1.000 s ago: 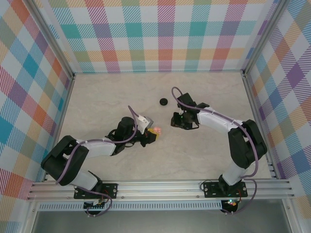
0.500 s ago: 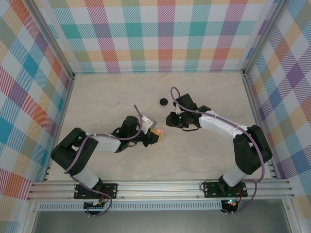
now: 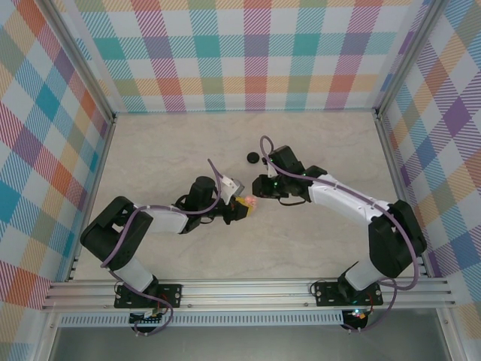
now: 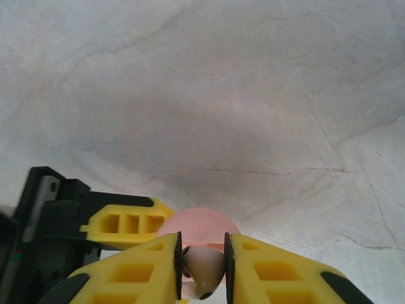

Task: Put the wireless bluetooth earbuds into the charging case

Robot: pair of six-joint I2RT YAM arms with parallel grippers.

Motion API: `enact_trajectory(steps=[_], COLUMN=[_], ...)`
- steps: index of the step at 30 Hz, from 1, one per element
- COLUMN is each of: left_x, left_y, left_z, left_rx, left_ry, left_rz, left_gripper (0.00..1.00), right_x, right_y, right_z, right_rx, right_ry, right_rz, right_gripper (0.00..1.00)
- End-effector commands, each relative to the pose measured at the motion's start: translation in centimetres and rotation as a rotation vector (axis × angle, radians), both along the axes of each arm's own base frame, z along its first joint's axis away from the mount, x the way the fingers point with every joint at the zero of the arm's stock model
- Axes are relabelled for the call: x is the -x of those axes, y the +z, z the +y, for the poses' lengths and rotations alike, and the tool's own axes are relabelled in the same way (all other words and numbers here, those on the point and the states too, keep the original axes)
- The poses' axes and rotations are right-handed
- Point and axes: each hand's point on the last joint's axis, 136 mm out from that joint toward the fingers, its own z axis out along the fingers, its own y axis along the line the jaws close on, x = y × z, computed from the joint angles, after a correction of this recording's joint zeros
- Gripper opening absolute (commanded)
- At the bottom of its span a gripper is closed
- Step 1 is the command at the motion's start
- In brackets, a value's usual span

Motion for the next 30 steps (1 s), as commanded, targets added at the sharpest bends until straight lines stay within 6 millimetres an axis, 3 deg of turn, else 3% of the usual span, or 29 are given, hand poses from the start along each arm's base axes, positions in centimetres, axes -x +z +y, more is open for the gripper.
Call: enact_trajectory(steps=[1,30], left_x=[-0.4,-0.9], left_y=[2.8,6.2], left_z=[-1.2,-1.6], left_rx=[0.073,0.125], left_ry=[-0.037,-0.022], left_rz=[-0.057,-0.055], left_gripper=[0.11,0.10], right_x=[-0.3,0.0], right_y=[2.9,3.8], right_z=[0.3,0.6], right_rx=[-0.018,0.029], right_ry=[0.020,0.045], right_rz=[-0.078,-0.138], right_gripper=[0.26,0.26])
